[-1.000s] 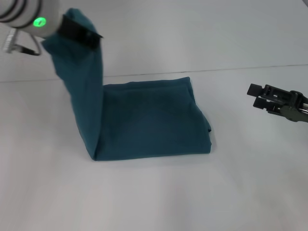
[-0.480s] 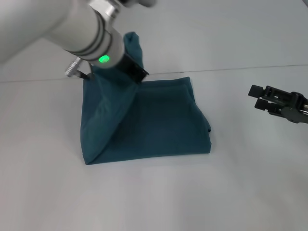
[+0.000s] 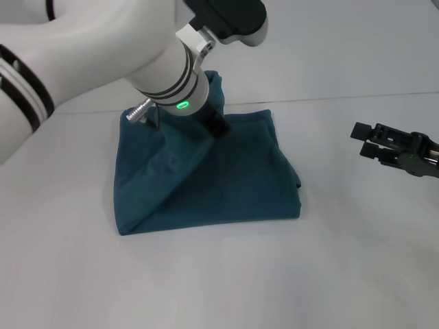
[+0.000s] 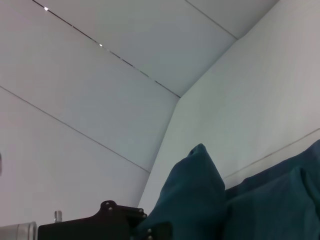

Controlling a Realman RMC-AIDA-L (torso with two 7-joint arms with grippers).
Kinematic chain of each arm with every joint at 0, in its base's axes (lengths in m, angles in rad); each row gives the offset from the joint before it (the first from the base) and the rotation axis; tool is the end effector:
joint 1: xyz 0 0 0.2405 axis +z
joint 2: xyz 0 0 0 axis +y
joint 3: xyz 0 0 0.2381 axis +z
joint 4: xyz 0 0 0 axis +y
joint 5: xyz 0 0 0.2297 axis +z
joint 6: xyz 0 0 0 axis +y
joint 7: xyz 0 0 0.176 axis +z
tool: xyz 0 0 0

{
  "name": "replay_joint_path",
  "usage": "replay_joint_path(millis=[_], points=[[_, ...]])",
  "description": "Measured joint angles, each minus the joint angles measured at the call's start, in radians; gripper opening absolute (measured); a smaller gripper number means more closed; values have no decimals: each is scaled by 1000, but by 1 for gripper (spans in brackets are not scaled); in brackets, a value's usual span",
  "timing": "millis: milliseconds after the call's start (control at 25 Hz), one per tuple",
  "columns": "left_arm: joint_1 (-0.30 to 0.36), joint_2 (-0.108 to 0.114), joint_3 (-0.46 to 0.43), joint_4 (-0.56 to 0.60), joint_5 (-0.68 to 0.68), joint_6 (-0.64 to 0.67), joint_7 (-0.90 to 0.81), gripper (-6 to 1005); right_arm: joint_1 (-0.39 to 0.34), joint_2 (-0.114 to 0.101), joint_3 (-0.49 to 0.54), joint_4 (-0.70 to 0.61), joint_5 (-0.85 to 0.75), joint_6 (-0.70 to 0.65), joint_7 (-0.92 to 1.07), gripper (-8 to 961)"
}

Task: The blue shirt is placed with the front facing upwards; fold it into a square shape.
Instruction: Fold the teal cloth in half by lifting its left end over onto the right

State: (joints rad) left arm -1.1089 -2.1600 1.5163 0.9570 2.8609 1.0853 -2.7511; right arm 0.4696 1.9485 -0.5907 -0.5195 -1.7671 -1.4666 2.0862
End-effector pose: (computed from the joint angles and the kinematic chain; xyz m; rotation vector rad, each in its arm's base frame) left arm -0.0387 0.4612 -0.0877 -2.4184 -0.3924 0.4025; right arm 0.2959 0.3684 0.0503 -2.0578 1.6538 1.1184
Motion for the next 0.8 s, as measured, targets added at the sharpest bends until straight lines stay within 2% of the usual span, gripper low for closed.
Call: replay_joint_path(millis=[200, 400, 520, 800], points=[[-21, -1, 25, -23, 0, -22, 0, 100, -4, -1, 0, 1, 0, 9, 0, 834], [-29, -10, 158, -35, -2, -87, 65, 99, -5, 0, -2, 1, -7, 22, 0, 833], [-23, -12, 202, -30, -2, -115, 62, 99, -4, 0, -3, 2, -12, 26, 0, 832], [-2, -6, 142, -7, -2, -118, 54, 156, -4, -1, -3, 4, -12, 34, 0, 830]])
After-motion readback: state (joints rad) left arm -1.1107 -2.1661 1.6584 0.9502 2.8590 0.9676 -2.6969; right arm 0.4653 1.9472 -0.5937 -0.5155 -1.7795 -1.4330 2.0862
